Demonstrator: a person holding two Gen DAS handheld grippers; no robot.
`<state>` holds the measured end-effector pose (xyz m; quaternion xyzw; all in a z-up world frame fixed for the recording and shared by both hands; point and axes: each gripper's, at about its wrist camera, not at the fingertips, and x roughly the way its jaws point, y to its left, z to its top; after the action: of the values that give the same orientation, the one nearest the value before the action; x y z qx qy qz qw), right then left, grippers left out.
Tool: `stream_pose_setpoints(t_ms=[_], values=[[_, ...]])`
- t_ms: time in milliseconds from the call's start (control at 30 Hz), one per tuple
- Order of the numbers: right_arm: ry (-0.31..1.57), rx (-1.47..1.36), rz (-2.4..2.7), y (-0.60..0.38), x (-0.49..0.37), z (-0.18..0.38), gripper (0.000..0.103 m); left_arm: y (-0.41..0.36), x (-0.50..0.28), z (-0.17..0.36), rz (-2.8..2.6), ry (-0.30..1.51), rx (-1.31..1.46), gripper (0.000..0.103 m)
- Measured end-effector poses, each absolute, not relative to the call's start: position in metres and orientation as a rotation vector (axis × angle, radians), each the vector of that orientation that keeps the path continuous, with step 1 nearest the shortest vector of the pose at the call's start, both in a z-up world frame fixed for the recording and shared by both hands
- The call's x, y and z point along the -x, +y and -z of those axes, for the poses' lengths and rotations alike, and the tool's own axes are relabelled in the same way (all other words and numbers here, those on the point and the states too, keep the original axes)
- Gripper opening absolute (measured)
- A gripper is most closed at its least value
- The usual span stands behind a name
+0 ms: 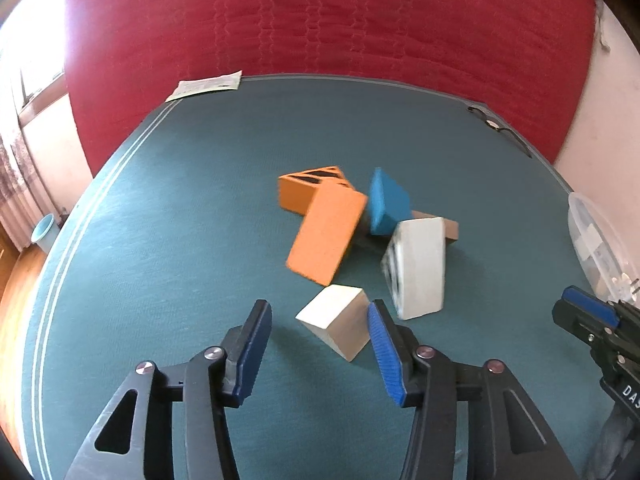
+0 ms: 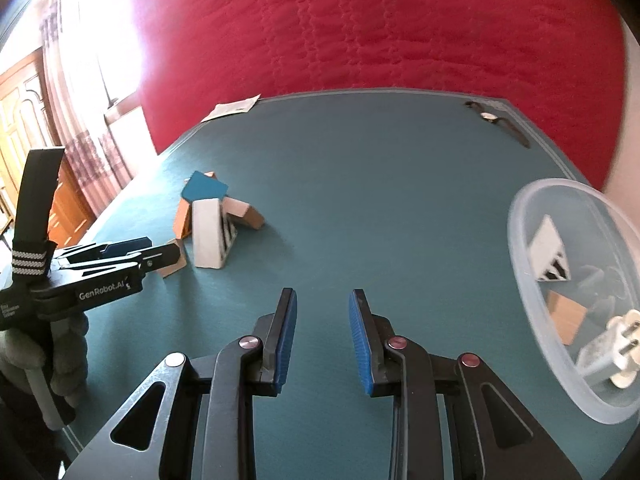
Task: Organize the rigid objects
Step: 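Move the right gripper back to the block pile, then close the right gripper on the white flat block while the left gripper closes on the light wood cube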
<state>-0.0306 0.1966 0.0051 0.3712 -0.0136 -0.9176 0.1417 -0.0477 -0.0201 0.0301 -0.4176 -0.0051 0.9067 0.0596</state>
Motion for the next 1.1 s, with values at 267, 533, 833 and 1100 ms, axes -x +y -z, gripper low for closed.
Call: stream_pose_setpoints(t_ms=[267,533,833,1100], values=[[-0.058,-1.109,2.543,0.163,0.049,-0.003,0.028,-0.035,0.043,-0.027,-2.757,-0.01,1.273,0.073],[-0.099,-1.14,2.446,0.127,0.074,-0.001,0.029,-0.051,0.035,-0.027,-2.782,0.004,1.255,0.077],[-0.046,-1.115,2.475,0.091,0.096,0.003,0.033,-0.07,0.03,-0.029,-2.8,-0.056,1.24,0.08],[-0.005,-1.111,2.528,0.084,0.104,0.009,0.051,-0.07,0.031,-0.029,-2.804,-0.067,1.246,0.081]])
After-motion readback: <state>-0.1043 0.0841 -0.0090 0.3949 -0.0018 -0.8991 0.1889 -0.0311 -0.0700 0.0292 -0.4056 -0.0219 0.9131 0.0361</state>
